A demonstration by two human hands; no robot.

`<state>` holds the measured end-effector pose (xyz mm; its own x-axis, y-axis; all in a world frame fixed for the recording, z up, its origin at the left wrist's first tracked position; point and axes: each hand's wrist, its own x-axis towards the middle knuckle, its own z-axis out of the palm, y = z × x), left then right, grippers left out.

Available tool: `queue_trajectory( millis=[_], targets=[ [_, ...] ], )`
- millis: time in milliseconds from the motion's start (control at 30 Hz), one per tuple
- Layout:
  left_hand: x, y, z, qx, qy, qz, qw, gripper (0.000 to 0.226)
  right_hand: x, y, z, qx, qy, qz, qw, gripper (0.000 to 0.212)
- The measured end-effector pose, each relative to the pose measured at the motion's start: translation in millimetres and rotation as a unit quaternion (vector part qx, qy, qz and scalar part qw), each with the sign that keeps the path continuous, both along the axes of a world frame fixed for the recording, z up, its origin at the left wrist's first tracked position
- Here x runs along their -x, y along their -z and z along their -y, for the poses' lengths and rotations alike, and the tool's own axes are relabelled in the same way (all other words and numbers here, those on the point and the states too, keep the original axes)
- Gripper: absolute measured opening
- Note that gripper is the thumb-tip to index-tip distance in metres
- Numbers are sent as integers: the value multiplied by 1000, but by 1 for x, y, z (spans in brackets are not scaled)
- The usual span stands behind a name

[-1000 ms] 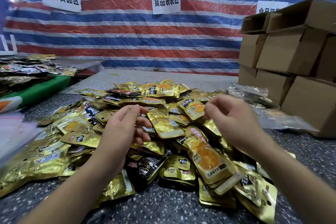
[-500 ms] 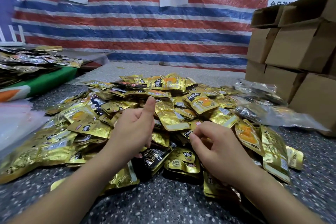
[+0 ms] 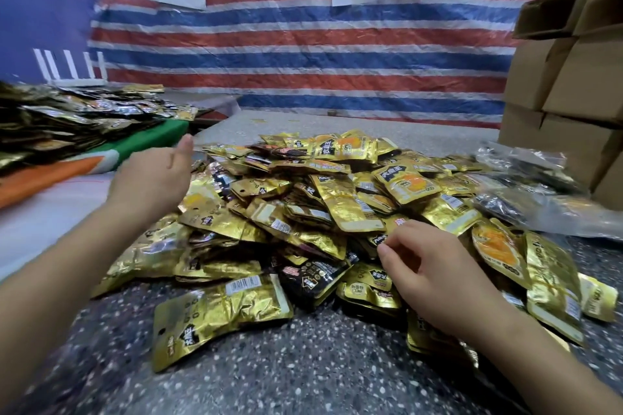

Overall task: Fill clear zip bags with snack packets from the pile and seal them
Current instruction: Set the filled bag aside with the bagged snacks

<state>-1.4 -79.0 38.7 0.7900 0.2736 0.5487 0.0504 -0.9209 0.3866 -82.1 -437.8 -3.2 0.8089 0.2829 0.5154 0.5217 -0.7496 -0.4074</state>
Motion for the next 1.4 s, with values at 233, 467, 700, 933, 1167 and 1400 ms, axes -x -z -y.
queue_trajectory(
  millis=[233, 467, 700, 933, 1167, 1400],
  targets=[
    [-12, 31, -91, -76, -207, -194, 956, 61, 1, -1, -4, 9, -3, -14, 1000, 18],
    [-1, 48, -94, -78, -218, -286, 930, 26, 1, -1, -4, 23, 0, -15, 1000, 19],
    [4, 50, -98, -109, -216, -277, 930, 21, 1, -1, -4, 18, 3, -18, 1000, 20],
    [5, 61, -100, -151, -236, -231, 932, 32, 1, -1, -5, 22, 8, -25, 999, 23],
    [7, 56, -98, -45, -219, -149, 963, 27, 0, -1, -5, 21, 11, -26, 999, 23],
    [17, 39, -79, -27, -189, -26, 981, 37, 3, -2, -7, 27, 13, -35, 999, 22]
  ],
)
